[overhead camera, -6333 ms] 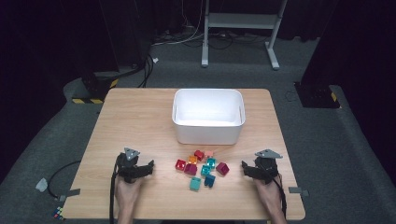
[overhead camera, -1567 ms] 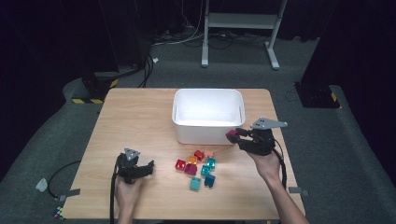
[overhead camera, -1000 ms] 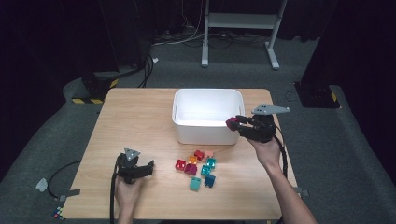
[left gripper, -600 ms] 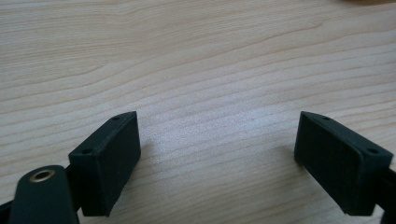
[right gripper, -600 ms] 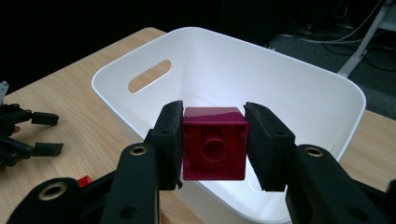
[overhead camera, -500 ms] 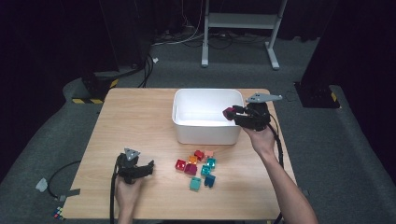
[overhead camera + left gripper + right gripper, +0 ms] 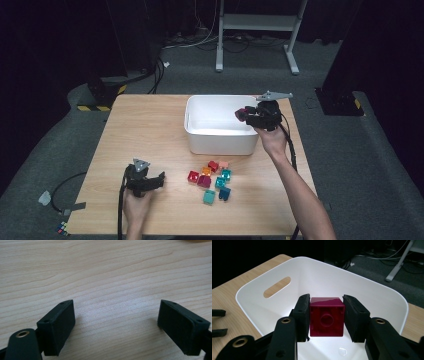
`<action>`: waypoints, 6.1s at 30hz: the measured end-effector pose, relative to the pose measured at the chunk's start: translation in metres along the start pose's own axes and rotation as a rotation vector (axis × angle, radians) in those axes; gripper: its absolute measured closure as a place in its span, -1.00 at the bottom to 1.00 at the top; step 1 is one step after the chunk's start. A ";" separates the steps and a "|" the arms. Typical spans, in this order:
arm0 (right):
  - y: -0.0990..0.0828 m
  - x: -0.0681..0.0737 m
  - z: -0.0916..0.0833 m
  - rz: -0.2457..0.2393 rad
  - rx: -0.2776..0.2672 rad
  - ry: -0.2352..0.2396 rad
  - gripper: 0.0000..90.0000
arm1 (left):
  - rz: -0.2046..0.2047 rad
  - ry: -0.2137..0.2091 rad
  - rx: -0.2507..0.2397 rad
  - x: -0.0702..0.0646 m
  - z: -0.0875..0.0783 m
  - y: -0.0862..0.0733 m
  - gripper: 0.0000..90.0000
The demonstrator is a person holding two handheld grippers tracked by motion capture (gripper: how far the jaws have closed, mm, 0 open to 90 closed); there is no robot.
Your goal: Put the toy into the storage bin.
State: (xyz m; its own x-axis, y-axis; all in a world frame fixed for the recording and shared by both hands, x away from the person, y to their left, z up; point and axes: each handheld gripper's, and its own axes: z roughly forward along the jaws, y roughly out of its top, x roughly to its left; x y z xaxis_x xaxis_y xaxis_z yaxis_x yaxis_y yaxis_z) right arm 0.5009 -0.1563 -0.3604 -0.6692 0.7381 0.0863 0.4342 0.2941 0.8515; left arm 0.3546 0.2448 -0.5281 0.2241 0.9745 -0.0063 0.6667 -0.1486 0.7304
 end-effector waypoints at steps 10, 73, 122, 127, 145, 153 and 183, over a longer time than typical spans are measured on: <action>0.007 -0.005 0.019 0.019 0.029 -0.010 0.30 | -0.001 0.000 0.000 0.000 0.000 0.000 -0.67; -0.109 0.036 -0.033 0.028 -0.053 0.073 -0.11 | 0.000 0.000 -0.001 -0.001 0.000 0.000 -0.67; -0.146 0.071 0.059 -0.030 0.178 0.117 0.20 | -0.001 0.001 -0.001 -0.001 0.000 0.000 -0.67; -0.145 0.067 0.059 -0.020 0.178 0.111 0.32 | -0.001 0.001 -0.001 -0.001 0.000 0.000 -0.67; -0.145 0.061 0.051 -0.030 0.184 0.098 0.45 | -0.001 0.001 -0.001 -0.001 0.000 0.000 -0.67; -0.144 0.055 0.043 -0.026 0.167 0.090 0.45 | -0.001 0.001 0.000 -0.001 0.000 0.000 -0.67; -0.126 0.048 0.000 -0.053 0.115 0.110 0.46 | -0.001 0.001 -0.001 -0.001 0.000 0.000 -0.67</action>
State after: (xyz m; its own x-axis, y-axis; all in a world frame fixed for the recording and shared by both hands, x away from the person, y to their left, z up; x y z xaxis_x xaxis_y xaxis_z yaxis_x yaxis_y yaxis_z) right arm 0.4144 -0.1577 -0.4638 -0.7524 0.6504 0.1043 0.4583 0.4033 0.7920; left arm 0.3544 0.2443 -0.5281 0.2230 0.9748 -0.0062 0.6664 -0.1478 0.7308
